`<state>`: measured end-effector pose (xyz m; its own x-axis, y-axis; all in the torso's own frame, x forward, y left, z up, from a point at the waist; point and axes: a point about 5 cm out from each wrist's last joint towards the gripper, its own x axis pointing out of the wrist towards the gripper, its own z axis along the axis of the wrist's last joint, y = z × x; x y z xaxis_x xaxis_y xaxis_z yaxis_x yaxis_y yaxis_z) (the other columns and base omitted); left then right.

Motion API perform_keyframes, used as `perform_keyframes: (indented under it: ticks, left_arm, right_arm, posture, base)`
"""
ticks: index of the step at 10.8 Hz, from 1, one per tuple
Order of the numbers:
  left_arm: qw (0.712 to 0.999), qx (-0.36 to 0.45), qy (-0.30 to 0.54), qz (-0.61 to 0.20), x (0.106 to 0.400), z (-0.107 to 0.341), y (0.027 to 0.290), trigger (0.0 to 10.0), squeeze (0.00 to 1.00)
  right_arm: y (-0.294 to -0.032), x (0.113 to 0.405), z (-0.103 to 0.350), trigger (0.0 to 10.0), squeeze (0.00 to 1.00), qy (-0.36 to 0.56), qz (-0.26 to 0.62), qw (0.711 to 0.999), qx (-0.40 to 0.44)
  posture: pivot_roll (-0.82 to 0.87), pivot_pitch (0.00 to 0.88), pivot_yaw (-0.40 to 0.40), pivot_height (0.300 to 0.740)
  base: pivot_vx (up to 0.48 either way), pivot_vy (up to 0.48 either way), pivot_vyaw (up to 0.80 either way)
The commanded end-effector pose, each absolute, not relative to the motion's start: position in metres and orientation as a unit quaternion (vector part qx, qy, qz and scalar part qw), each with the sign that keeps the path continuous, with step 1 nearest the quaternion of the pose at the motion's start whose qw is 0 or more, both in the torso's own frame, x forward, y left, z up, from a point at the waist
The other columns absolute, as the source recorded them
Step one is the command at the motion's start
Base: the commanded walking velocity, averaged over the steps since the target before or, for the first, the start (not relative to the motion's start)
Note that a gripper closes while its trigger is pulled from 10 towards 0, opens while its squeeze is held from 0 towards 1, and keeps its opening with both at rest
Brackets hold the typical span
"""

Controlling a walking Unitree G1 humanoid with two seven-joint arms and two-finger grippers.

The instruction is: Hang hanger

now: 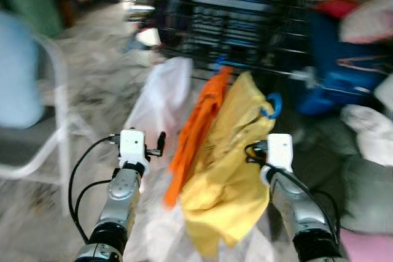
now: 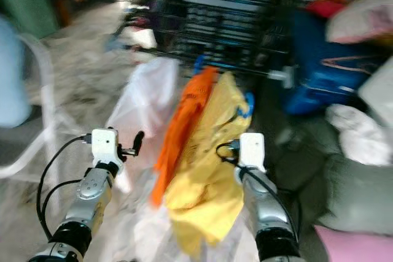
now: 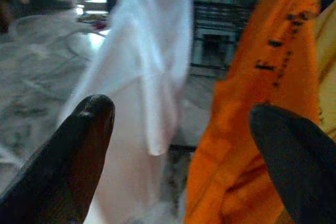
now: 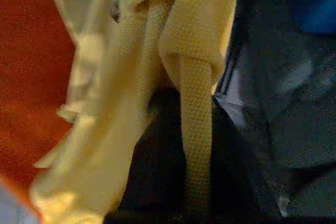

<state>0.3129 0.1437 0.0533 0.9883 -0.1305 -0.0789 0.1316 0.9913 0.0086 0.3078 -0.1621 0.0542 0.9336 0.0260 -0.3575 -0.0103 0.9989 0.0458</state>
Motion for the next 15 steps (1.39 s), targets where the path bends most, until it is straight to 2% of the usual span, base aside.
perform_keyframes:
  ticks: [1,4,6,8,11,15]
  left_arm:
    - [0.996,0.007,0.038,-0.081,0.316,0.057,0.139,10.0,0.00]
    - [0.995,0.009,0.038,-0.088,0.318,0.060,0.139,10.0,0.00]
    - [0.995,0.005,0.042,-0.089,0.316,0.057,0.138,10.0,0.00]
    - [0.995,0.000,0.045,-0.085,0.315,0.056,0.138,10.0,0.00]
    - [0.995,0.003,0.067,-0.069,0.306,0.047,0.143,10.0,0.00]
    - [0.990,0.006,0.083,-0.116,0.303,0.044,0.135,10.0,0.00]
  right_arm:
    - [-0.168,0.312,0.063,10.0,0.00,0.159,-0.005,0.987,0.028]
    - [-0.168,0.309,0.057,10.0,0.00,0.166,0.000,0.986,0.033]
    - [-0.162,0.308,0.056,10.0,0.00,0.175,0.040,0.983,0.027]
    - [-0.160,0.309,0.054,10.0,0.00,0.178,0.048,0.982,0.027]
    - [-0.150,0.304,0.049,10.0,0.00,0.188,0.061,0.980,0.031]
    - [-0.144,0.282,0.030,10.0,0.00,0.220,0.052,0.973,0.046]
  posture:
    - [-0.08,0.094,-0.048,0.740]
    - [-0.08,0.102,-0.042,0.740]
    - [-0.08,0.105,-0.046,0.740]
    - [-0.08,0.105,-0.046,0.740]
    - [-0.07,0.109,-0.044,0.740]
    - [-0.09,0.120,-0.024,0.740]
  base:
    - [0.431,0.000,-0.80]
    - [0.459,0.000,0.00]
    - [0.441,0.000,0.00]
    - [0.311,0.364,0.00]
    - [0.000,0.000,0.00]
    - [0.000,0.000,0.00]
